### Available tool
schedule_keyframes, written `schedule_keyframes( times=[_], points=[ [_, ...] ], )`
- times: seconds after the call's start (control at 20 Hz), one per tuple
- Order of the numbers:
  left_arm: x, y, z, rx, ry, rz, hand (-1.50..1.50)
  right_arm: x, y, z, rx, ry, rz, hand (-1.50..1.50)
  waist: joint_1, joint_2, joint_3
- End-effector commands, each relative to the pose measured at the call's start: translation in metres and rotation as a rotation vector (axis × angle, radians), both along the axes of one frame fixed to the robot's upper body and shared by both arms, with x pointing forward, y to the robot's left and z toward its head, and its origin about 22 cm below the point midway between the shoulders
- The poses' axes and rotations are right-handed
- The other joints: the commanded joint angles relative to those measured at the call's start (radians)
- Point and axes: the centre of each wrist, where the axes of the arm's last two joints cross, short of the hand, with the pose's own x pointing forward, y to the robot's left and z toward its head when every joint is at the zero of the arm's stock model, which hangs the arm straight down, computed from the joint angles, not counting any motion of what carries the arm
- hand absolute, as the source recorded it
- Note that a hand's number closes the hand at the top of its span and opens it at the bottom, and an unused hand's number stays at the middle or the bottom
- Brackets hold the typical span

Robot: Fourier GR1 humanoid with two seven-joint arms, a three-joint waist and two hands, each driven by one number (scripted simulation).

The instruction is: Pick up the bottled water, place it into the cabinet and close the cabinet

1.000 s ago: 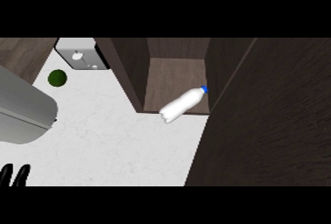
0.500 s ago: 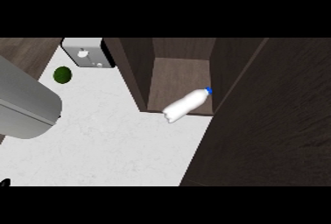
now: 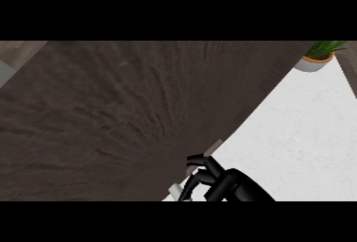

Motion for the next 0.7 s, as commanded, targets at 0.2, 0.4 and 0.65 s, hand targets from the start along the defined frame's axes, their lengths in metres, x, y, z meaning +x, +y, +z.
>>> schedule_keyframes(
  times=[0.2, 0.4, 0.65],
  points=[
    [-0.009, 0.032, 0.019, -0.021, -0.029, 0.027, -1.50, 0.061, 0.023, 0.038, 0.182, 0.008, 0.058, 1.50, -0.018, -0.009, -0.002],
    [-0.022, 0.028, 0.007, -0.041, -0.012, 0.007, -1.50, 0.106, 0.020, 0.060, 0.228, 0.019, 0.004, 1.50, -0.008, -0.009, -0.002],
    [-0.038, 0.037, 0.028, -0.045, -0.018, 0.042, -1.50, 0.152, 0.011, 0.059, 0.187, 0.037, 0.036, 1.50, -0.027, -0.011, -0.001]
  ],
)
